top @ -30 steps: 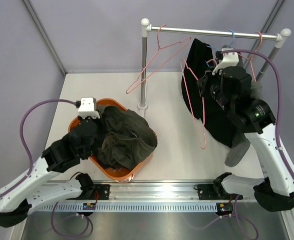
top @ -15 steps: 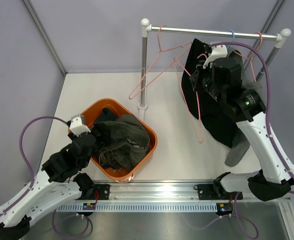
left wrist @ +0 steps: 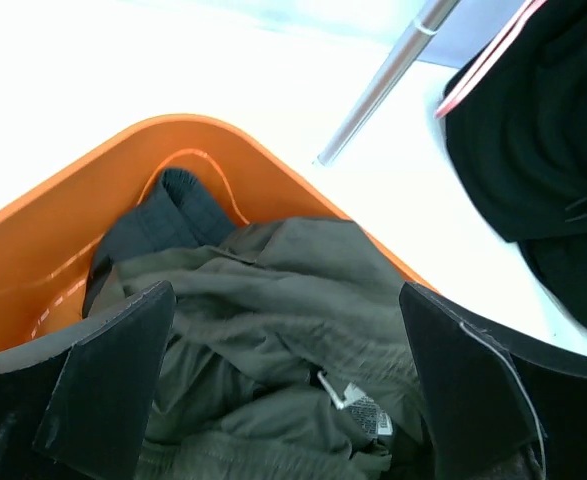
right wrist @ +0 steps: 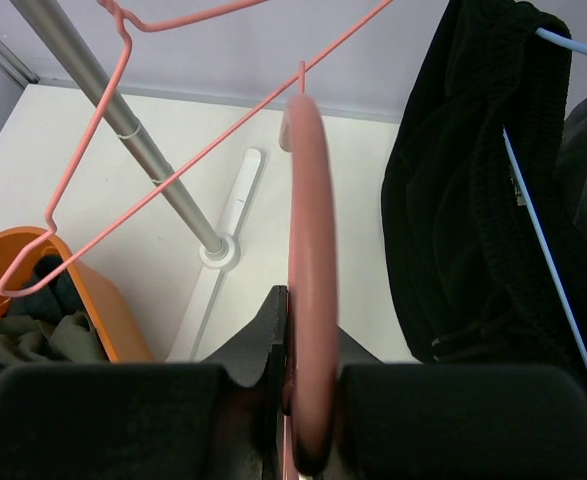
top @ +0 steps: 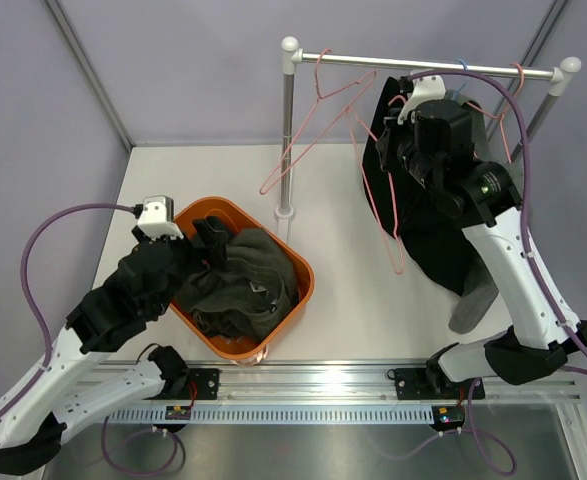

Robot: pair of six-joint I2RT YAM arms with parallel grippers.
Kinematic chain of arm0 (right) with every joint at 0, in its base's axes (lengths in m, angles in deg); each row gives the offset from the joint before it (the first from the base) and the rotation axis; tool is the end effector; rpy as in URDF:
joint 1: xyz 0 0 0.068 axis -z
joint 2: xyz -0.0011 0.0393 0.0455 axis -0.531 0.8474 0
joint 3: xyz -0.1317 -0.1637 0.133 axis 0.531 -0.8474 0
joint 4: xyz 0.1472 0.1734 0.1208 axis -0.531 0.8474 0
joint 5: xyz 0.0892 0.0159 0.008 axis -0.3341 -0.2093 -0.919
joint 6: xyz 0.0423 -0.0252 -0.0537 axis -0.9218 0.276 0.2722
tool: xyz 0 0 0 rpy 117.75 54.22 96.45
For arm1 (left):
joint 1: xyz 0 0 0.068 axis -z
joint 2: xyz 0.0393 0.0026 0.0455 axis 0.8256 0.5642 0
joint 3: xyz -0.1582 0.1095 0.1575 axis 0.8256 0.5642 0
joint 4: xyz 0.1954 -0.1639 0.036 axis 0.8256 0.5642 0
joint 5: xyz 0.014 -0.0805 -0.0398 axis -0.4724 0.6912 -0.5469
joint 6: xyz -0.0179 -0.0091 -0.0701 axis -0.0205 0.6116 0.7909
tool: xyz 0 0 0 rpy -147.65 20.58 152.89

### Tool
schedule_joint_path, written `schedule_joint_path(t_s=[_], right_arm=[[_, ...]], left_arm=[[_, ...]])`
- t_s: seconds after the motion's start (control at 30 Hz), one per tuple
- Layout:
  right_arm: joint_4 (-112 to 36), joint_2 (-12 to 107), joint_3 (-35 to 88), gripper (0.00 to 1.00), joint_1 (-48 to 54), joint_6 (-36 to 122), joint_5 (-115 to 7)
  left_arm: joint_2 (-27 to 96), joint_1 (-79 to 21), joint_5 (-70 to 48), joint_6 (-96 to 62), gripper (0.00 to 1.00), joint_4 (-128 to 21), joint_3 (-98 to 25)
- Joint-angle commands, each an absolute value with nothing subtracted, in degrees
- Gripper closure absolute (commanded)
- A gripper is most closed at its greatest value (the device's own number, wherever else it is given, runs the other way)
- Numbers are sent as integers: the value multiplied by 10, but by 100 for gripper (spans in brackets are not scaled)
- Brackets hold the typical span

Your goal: Remove the shorts from the hanger

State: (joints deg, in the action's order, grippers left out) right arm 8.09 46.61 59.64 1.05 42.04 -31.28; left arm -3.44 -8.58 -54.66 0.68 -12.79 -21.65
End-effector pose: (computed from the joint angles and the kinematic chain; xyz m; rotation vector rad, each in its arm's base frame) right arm 0.2567 0.1360 0.4741 -0.2033 1.8732 0.2161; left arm 0.1314 -0.0895 0.3566 -0.1230 1.8480 -0.3381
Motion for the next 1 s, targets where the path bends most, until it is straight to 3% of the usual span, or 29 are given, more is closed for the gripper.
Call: schedule_joint_path(t_s=[0.0,0.6,0.97], right_arm=[[87,462,625,100,7,419,-302],[121,473,665,100,7,426,-215],[70,554,736,100,89,465,-319]], left_arm=[[-28,-87,-519,-37,1,-167,-236],[-24,-87,-460,-75,1,-154,-254],[-24,-87,-429,-86,1,-157,-246]])
